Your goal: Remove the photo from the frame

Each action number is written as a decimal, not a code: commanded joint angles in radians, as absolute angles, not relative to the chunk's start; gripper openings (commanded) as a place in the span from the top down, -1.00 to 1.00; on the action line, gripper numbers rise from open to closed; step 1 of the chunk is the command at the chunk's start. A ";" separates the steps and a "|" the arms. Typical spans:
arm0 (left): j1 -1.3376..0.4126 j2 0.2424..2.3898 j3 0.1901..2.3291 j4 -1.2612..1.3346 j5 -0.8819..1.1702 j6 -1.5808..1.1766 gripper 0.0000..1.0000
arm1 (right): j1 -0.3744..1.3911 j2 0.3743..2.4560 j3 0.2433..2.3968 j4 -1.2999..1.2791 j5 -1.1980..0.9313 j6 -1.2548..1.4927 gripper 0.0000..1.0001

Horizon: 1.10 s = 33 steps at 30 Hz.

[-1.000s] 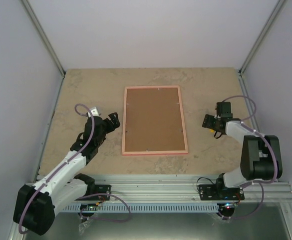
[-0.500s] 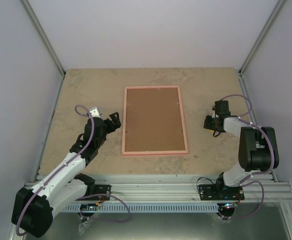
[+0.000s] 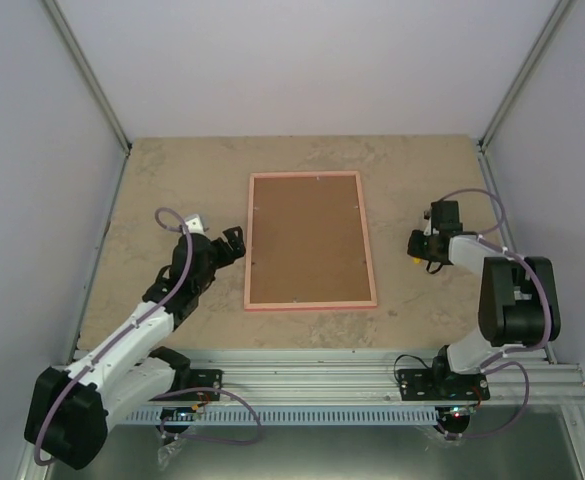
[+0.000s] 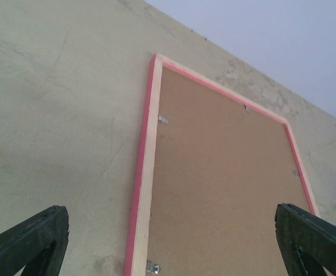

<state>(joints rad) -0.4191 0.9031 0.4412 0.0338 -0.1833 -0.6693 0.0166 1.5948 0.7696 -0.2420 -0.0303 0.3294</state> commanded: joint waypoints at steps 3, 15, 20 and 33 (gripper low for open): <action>-0.423 0.980 0.484 0.054 -0.091 -0.646 -0.98 | 0.071 1.462 0.760 -0.236 -0.075 0.315 0.99; -0.423 0.898 0.436 0.132 0.010 -0.623 -0.98 | 0.373 1.295 0.766 -0.159 -0.188 0.261 0.99; -0.423 0.888 0.421 0.190 0.103 -0.625 -0.98 | 0.483 1.295 0.765 -0.063 -0.235 0.250 0.99; -0.423 0.923 0.411 0.318 0.302 -0.692 -0.98 | 0.755 1.412 0.863 0.092 -0.286 0.243 0.99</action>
<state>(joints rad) -0.4191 0.9154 0.4191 0.2287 0.2111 -0.6525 0.6964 1.3624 0.8001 0.0120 -0.2565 0.2550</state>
